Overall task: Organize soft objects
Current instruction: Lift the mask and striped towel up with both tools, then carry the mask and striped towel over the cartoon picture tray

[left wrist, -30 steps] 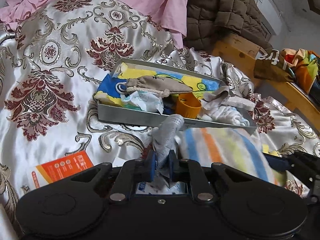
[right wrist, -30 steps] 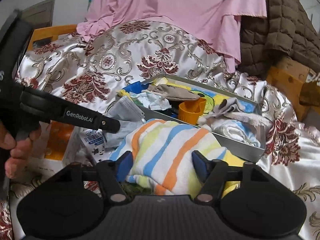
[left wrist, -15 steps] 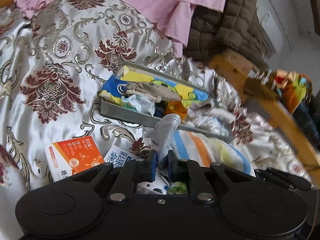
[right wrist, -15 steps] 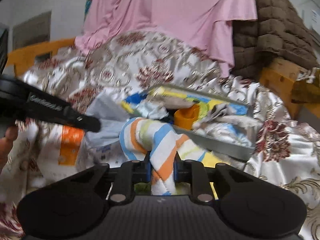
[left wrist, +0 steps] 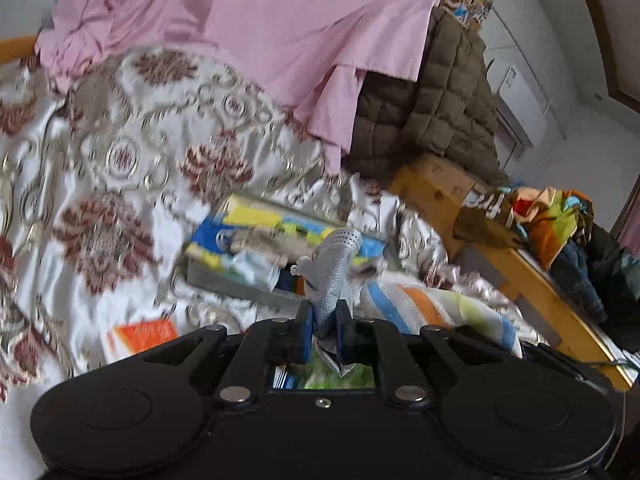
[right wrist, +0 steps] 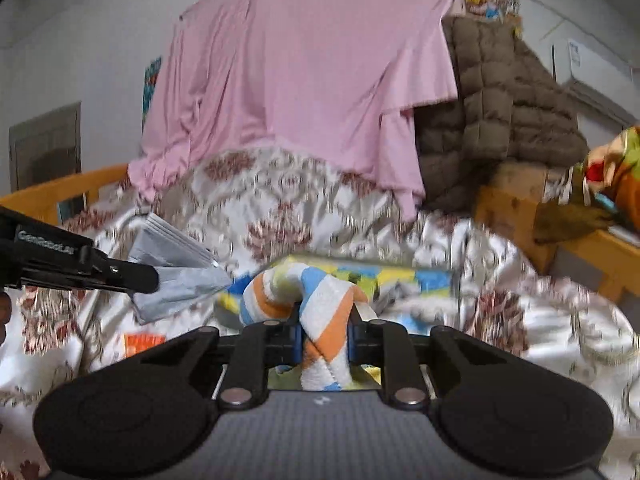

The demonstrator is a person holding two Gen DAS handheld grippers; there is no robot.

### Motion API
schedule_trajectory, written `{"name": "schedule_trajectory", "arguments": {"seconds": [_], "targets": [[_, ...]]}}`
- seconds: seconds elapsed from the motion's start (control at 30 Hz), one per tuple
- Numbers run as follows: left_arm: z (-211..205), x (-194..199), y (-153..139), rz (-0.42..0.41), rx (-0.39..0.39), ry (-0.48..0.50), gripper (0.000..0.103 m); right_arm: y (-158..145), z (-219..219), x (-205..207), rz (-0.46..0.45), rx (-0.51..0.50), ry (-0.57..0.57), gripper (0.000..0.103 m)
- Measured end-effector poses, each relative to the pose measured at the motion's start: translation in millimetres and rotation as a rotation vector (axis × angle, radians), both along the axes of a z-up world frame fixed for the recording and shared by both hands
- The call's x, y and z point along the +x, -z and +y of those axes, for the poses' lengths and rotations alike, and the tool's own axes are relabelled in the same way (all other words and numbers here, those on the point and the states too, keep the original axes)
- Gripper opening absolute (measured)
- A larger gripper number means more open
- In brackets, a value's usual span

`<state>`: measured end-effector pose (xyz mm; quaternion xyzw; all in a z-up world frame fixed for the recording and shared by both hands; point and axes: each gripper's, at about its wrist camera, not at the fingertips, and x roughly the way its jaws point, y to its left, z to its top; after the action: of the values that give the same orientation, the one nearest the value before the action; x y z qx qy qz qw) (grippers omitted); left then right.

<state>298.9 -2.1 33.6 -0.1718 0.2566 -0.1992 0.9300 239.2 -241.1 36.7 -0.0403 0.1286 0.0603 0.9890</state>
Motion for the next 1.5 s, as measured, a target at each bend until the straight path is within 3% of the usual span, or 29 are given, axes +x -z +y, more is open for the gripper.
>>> {"name": "schedule_trajectory", "arguments": {"seconds": [0.17, 0.23, 0.33, 0.57, 0.7, 0.87, 1.07, 1.5], "targets": [[-30, 28, -31, -0.114, 0.090, 0.000, 0.011, -15, -18, 53, -0.024, 0.102, 0.002, 0.021], [-43, 50, -37, -0.134, 0.121, 0.001, 0.011, -19, -25, 81, -0.044, 0.082, 0.031, 0.021], [-60, 91, -41, -0.156, 0.137, -0.016, 0.011, -20, -48, 121, -0.007, 0.143, 0.078, 0.021], [-99, 192, -11, -0.103, 0.106, -0.045, 0.012, 1, -80, 188, 0.041, 0.234, 0.100, 0.021], [-118, 224, 15, -0.052, 0.113, -0.033, 0.012, 21, -87, 216, 0.109, 0.261, 0.115, 0.021], [-129, 247, 42, -0.001, 0.095, -0.035, 0.012, 36, -98, 236, 0.175, 0.327, 0.144, 0.022], [-136, 263, 62, 0.045, 0.131, -0.050, 0.012, 44, -102, 245, 0.207, 0.352, 0.156, 0.024], [-140, 266, 71, 0.094, 0.189, -0.070, 0.018, 48, -102, 249, 0.247, 0.364, 0.159, 0.034]]}}
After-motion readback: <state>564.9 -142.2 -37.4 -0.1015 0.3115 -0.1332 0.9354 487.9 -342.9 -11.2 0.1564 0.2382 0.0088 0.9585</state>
